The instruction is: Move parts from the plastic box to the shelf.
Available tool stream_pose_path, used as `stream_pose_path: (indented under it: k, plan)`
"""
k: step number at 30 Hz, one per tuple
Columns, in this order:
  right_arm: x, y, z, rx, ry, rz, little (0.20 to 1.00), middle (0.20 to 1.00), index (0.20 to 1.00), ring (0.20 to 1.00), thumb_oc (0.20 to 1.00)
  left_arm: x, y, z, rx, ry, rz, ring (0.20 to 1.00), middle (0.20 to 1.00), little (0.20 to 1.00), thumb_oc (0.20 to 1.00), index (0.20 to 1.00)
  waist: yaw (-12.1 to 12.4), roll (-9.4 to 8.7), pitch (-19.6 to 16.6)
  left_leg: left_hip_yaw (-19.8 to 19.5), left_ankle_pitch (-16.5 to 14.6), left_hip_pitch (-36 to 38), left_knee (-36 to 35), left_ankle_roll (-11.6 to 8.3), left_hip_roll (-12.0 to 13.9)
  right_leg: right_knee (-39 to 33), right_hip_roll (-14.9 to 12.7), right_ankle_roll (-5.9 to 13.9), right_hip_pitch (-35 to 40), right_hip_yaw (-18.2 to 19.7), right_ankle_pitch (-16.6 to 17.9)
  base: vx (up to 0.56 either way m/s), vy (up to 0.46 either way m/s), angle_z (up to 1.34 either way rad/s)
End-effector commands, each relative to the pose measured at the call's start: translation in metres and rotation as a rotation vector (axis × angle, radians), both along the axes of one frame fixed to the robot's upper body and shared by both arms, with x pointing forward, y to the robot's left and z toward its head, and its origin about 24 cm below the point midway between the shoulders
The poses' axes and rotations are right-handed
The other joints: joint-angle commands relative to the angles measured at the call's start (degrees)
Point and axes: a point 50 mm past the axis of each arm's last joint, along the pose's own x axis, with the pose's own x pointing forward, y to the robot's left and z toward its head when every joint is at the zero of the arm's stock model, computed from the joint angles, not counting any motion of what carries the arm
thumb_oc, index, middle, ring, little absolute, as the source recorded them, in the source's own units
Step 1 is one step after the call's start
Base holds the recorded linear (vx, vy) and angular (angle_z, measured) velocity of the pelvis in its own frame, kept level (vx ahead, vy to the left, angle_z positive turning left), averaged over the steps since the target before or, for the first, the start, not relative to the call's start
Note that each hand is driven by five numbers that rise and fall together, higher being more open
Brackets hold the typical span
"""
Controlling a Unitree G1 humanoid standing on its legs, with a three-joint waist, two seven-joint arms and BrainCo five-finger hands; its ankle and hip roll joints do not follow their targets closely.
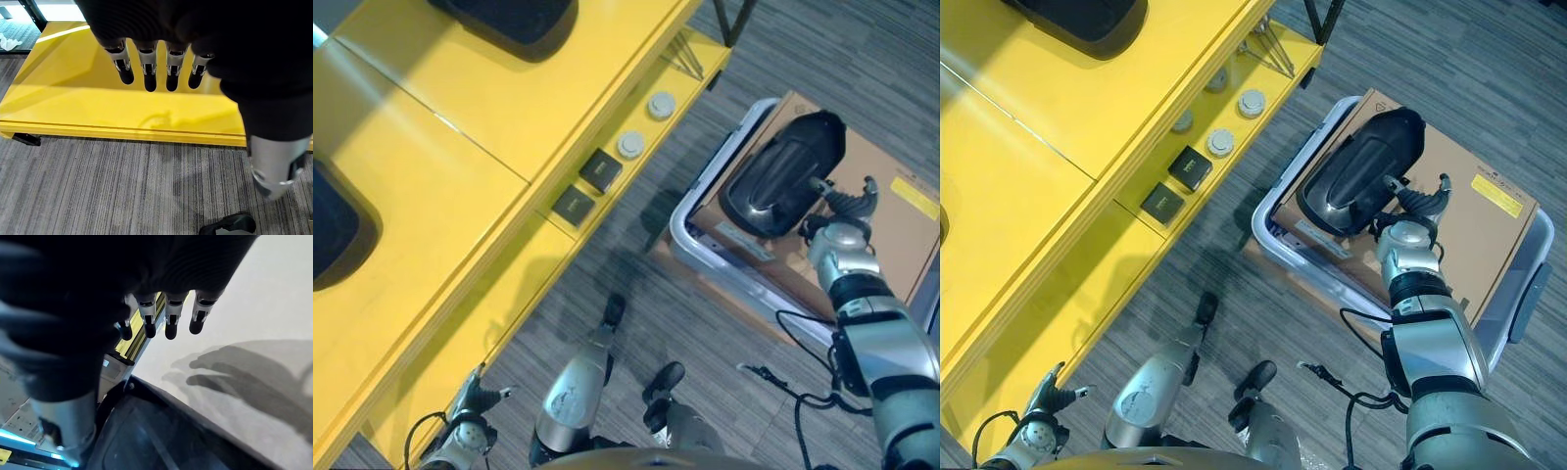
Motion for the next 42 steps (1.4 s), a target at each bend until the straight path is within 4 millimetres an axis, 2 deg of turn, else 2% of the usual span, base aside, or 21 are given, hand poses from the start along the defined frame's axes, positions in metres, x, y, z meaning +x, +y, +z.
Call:
stream_pose_path:
  k: [1,8,12,23,25,30,42]
  plan:
    - [-0.010,-0.017,0.005,-0.144,0.037,0.002,1.000,1.000,1.000,1.000,1.000,-0.014,-0.002,-0.005,-0.010,0.024,0.023,1.000,1.000,1.000,1.000,1.000,1.4,0.72,-1.7,-3.0,-11.1,0.1,4.0,-2.86,1.3,1.5,-4.2,2.34,-6.9,3.9,0.9,0.00,0.000,0.00]
    - [-0.002,-0.007,0.010,-0.177,0.069,0.029,1.000,1.000,1.000,1.000,1.000,-0.009,0.003,-0.002,-0.014,0.015,0.032,1.000,1.000,1.000,1.000,1.000,1.9,0.55,-1.1,-3.4,-11.2,-1.0,4.9,-2.62,0.9,2.3,-4.3,2.40,-7.9,4.2,0.9,0.00,0.000,0.00]
    - [-0.001,-0.006,0.007,-0.253,0.147,0.045,1.000,1.000,1.000,1.000,1.000,-0.007,0.005,-0.001,-0.019,0.005,0.039,1.000,1.000,1.000,1.000,1.000,2.2,0.36,-0.7,-3.5,-11.2,-1.7,5.3,-2.55,0.7,2.8,-4.5,2.45,-8.5,4.3,0.7,0.00,0.000,0.00]
    - [-0.012,-0.019,-0.019,-0.344,0.398,0.020,1.000,1.000,1.000,1.000,1.000,0.000,0.007,0.002,-0.029,-0.022,0.033,1.000,1.000,1.000,1.000,1.000,3.2,0.25,0.3,-3.8,-10.9,-3.3,5.8,-2.32,0.2,3.7,-4.6,2.48,-9.8,4.5,0.7,-0.01,0.006,0.04]
    - [-0.014,-0.021,-0.024,-0.348,0.427,0.021,0.200,0.200,0.200,0.200,0.200,0.002,0.007,0.003,-0.030,-0.029,0.030,1.000,1.000,1.000,1.000,1.000,3.3,0.19,0.6,-3.9,-10.8,-3.6,5.9,-2.26,0.2,3.9,-4.5,2.46,-10.2,4.7,0.8,-0.01,0.001,0.02]
    - [-0.018,-0.024,-0.029,-0.332,0.435,0.021,0.200,0.200,0.200,0.200,0.200,0.006,0.006,0.005,-0.032,-0.045,0.023,1.000,1.000,1.000,1.000,1.000,3.4,0.01,1.0,-4.0,-10.8,-4.0,6.1,-2.11,0.0,4.1,-4.5,2.49,-10.7,4.7,0.8,-0.01,-0.006,0.04]
    - [-0.015,-0.023,-0.024,-0.314,0.400,0.034,0.200,0.200,0.200,0.200,0.200,0.008,0.007,0.007,-0.032,-0.068,0.021,1.000,1.000,1.000,1.000,1.000,3.3,-0.31,0.2,-3.7,-11.2,-3.4,6.5,-2.00,0.0,4.7,-4.3,2.36,-10.4,5.2,0.4,0.00,-0.001,0.02]
